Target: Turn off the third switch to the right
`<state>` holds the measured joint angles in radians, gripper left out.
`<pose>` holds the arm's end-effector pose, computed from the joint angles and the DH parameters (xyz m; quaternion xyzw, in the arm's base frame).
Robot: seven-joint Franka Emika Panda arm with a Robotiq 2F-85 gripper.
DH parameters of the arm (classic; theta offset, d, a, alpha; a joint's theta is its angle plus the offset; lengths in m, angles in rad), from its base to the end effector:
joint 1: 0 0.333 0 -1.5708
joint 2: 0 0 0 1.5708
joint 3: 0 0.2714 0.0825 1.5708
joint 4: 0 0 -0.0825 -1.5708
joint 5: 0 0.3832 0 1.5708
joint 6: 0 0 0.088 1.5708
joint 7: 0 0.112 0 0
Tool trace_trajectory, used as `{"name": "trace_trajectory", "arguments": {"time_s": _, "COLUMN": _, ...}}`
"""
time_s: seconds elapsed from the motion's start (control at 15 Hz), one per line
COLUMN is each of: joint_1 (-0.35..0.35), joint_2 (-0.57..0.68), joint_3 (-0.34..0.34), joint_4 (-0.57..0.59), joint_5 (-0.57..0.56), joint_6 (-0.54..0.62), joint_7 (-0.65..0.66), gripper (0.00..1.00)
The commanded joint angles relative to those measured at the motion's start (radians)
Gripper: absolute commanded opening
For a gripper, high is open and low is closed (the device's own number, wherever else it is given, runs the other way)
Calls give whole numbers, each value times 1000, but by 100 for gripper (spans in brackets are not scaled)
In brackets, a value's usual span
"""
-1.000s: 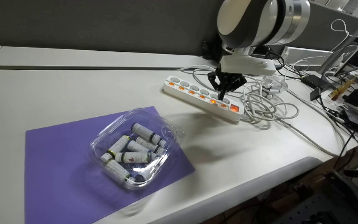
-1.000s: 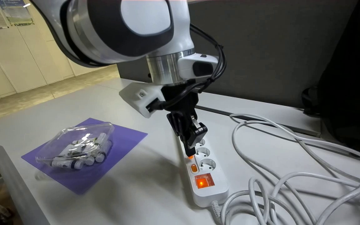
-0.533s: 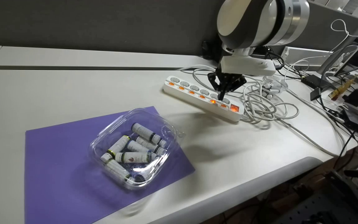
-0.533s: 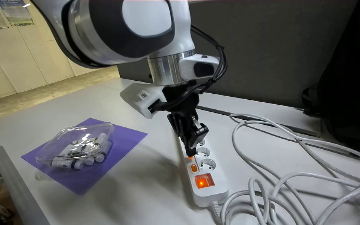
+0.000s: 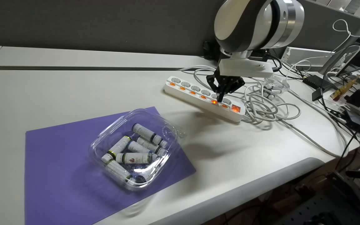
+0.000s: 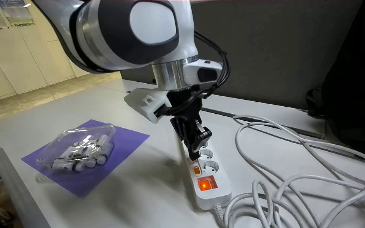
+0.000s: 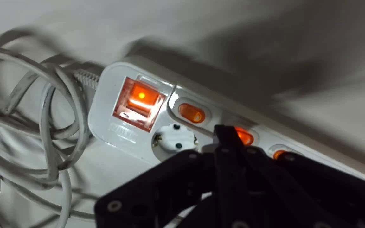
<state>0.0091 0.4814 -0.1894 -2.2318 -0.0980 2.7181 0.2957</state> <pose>0.5139 -0.0985 0.1138 0.9814 -0.1812 0.0085 0.0635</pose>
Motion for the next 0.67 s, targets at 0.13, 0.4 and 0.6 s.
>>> {"name": "trace_trajectory", "arguments": {"time_s": 0.13, "joint_1": 12, "joint_2": 22, "joint_3": -3, "joint_4": 39, "joint_5": 8, "joint_6": -5, "joint_7": -6, "gripper": 0}}
{"name": "trace_trajectory", "arguments": {"time_s": 0.4, "joint_1": 7, "joint_2": 28, "joint_3": 7, "joint_4": 43, "joint_5": 18, "joint_6": -5, "joint_7": -15, "gripper": 0}}
{"name": "trace_trajectory", "arguments": {"time_s": 0.6, "joint_1": 9, "joint_2": 30, "joint_3": 10, "joint_4": 42, "joint_5": 20, "joint_6": -5, "joint_7": -15, "gripper": 0}}
